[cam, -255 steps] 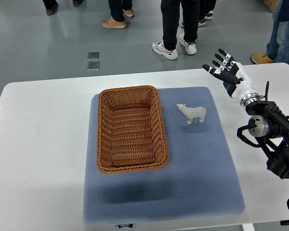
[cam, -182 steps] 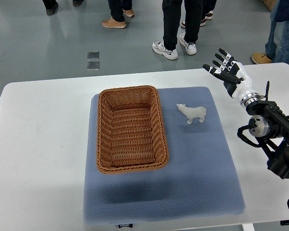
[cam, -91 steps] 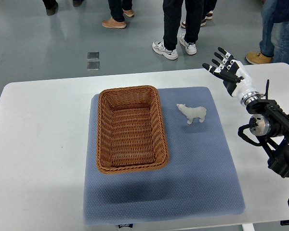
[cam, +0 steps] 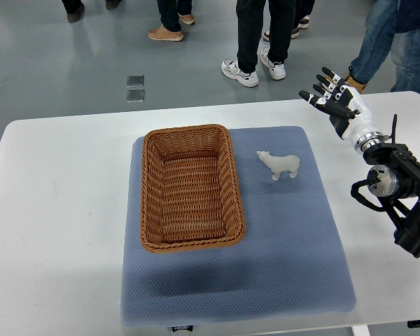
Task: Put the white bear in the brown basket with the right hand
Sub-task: 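Reach the right hand forward and down toward the white bear figurine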
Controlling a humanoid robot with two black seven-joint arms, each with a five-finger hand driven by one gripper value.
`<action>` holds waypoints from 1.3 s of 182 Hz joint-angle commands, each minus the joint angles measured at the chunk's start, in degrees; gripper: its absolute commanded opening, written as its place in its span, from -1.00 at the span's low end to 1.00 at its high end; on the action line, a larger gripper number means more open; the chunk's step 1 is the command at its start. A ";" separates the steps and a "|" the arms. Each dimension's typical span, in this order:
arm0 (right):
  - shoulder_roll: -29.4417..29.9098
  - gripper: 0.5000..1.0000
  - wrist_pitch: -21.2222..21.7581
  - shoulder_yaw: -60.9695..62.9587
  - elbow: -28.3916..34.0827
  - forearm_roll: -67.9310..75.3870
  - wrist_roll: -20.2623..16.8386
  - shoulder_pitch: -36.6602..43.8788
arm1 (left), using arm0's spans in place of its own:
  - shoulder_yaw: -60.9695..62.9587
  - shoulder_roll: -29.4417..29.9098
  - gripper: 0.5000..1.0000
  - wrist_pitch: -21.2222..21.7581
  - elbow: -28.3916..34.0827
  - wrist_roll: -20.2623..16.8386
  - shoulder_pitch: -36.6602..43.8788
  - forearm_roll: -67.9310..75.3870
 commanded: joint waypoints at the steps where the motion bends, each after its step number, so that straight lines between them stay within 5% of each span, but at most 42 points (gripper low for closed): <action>1: -0.04 0.78 -0.04 0.14 0.02 0.00 0.00 -0.14 | 0.01 0.00 1.00 0.02 0.00 0.03 0.06 -0.03; 105: -0.57 0.78 1.98 -1.35 0.37 -1.23 0.35 0.04 | 0.01 0.00 1.00 0.02 0.00 0.03 0.06 -0.03; 180: -5.58 0.78 8.84 -5.48 1.16 -19.52 1.14 0.56 | 0.01 0.00 1.00 0.02 0.00 -0.06 0.06 -0.03; 237: -9.79 0.78 11.83 -14.79 4.68 -38.14 5.01 2.23 | 0.01 0.00 1.00 0.02 0.00 -0.06 -0.03 -0.03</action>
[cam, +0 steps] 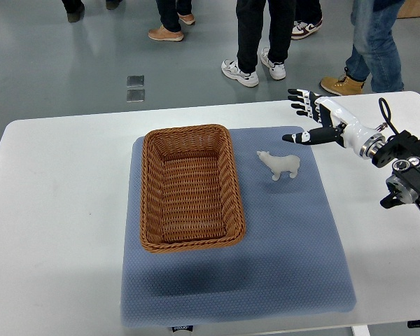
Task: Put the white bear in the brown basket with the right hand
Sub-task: 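Reach the right hand forward and down toward the white bear figurine, then close the right hand fingers around the white bear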
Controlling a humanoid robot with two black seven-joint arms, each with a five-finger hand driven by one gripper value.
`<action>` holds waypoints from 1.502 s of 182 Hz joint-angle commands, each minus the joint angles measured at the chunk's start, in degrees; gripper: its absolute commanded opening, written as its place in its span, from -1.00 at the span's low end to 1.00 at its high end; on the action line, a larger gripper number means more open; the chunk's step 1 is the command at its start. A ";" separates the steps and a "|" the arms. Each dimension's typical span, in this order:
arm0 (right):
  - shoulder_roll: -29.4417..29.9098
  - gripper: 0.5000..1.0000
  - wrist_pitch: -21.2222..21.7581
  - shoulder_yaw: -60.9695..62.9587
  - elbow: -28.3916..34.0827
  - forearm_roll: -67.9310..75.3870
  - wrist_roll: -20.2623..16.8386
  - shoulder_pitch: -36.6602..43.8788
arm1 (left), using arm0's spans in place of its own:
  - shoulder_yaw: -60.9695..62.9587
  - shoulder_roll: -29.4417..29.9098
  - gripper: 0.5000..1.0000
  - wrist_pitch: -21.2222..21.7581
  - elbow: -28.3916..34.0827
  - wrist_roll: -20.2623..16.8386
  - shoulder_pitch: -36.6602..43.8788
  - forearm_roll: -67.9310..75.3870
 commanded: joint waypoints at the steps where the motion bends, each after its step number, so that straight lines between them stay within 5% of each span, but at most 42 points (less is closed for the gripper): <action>1: -0.90 0.78 0.54 -3.35 0.67 -6.15 1.12 0.95 | 0.00 0.00 1.00 -0.01 0.00 -0.06 -0.02 -0.03; 122: -4.15 0.72 -2.98 -17.85 0.59 -16.52 0.60 7.36 | 0.00 0.00 1.00 -0.01 0.00 0.02 -0.02 -0.03; 171: -3.45 0.34 -4.82 -20.31 -0.03 -17.49 -0.46 8.86 | 0.00 0.00 1.00 -0.01 0.00 0.02 0.06 -0.03; 234: -3.45 0.28 -4.91 -20.84 -1.35 -20.12 -0.55 8.94 | 0.00 0.00 1.00 -0.01 0.00 0.02 0.06 -0.03; 274: -3.45 -0.21 -4.91 -20.93 -1.44 -21.35 -0.55 8.86 | 0.00 0.00 1.00 -0.01 0.00 0.02 0.06 0.06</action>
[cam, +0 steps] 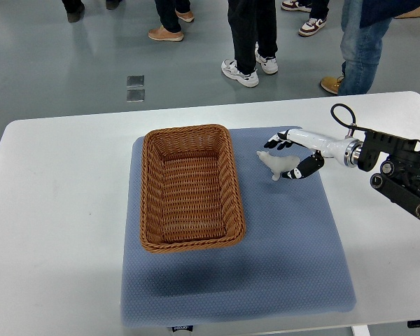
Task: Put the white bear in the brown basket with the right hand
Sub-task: 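Close the right hand fingers around the white bear, then lift the bear and carry it over the wicker basket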
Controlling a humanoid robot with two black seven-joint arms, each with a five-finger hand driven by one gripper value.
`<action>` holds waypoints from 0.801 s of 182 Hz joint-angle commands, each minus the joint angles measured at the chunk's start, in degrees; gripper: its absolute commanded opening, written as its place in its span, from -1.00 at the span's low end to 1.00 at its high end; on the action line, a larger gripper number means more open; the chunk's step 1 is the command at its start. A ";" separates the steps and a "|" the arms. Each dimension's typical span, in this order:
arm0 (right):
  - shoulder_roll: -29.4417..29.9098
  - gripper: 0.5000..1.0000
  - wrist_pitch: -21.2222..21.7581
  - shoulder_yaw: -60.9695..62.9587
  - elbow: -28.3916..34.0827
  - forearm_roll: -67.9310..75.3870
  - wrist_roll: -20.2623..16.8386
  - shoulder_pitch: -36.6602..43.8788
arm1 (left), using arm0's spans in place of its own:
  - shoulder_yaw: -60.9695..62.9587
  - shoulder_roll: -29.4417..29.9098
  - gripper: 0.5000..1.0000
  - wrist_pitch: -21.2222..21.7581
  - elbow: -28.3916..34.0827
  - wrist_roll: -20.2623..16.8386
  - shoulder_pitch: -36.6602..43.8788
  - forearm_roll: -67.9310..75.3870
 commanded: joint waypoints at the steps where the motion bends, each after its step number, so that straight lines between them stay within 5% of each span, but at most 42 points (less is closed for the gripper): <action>1: 0.00 -0.23 0.00 -0.01 -0.01 -0.52 0.02 -0.09 | -0.08 0.00 1.00 0.01 0.00 0.05 0.05 -0.03; 38: 0.09 -0.55 0.00 -1.85 -0.01 -0.61 0.28 0.00 | -0.08 0.00 1.00 0.01 0.00 0.05 -0.04 0.05; 54: 0.18 -1.00 0.00 -2.29 -0.01 -0.61 0.37 0.53 | 0.01 0.00 1.00 0.01 0.00 0.05 -0.04 -0.03; 146: 0.18 -1.00 -9.76 -1.85 2.27 0.54 0.99 4.65 | 0.01 0.00 1.00 0.01 0.00 0.05 -0.04 -0.03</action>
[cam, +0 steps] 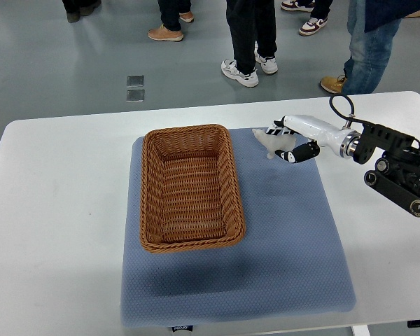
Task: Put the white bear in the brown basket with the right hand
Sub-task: 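Lift the bear and carry it over the wicker basket, then lower the bear into the basket and open the right hand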
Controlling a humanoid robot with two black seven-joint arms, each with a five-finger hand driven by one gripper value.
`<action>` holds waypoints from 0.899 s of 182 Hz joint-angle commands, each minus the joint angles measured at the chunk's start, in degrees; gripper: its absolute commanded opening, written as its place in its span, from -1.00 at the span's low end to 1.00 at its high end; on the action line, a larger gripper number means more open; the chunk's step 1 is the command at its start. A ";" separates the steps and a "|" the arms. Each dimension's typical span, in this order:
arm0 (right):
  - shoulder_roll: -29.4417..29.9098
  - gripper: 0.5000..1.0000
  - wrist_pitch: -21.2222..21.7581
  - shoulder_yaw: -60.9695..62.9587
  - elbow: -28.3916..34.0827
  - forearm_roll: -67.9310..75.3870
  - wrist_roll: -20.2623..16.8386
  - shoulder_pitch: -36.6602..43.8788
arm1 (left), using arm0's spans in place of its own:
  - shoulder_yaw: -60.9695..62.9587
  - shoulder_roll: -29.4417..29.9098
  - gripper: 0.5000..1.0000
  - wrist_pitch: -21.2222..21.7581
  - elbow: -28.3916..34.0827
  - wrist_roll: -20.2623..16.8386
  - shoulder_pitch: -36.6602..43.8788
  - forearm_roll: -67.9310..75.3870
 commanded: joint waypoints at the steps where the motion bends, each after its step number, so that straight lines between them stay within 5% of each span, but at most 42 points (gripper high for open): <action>1: -0.12 -1.00 -0.81 0.05 1.29 0.38 0.39 2.27 | 0.01 0.00 1.00 -0.01 0.00 0.02 -0.03 0.06; 62: 3.74 -1.00 2.71 -2.58 4.37 0.73 4.53 7.81 | 0.01 0.00 1.00 -0.01 0.00 0.02 0.05 -0.03; 164: 9.99 -1.00 7.98 -12.25 3.40 0.21 5.40 9.39 | 0.01 0.00 1.00 -0.01 0.00 -0.07 -0.03 -0.03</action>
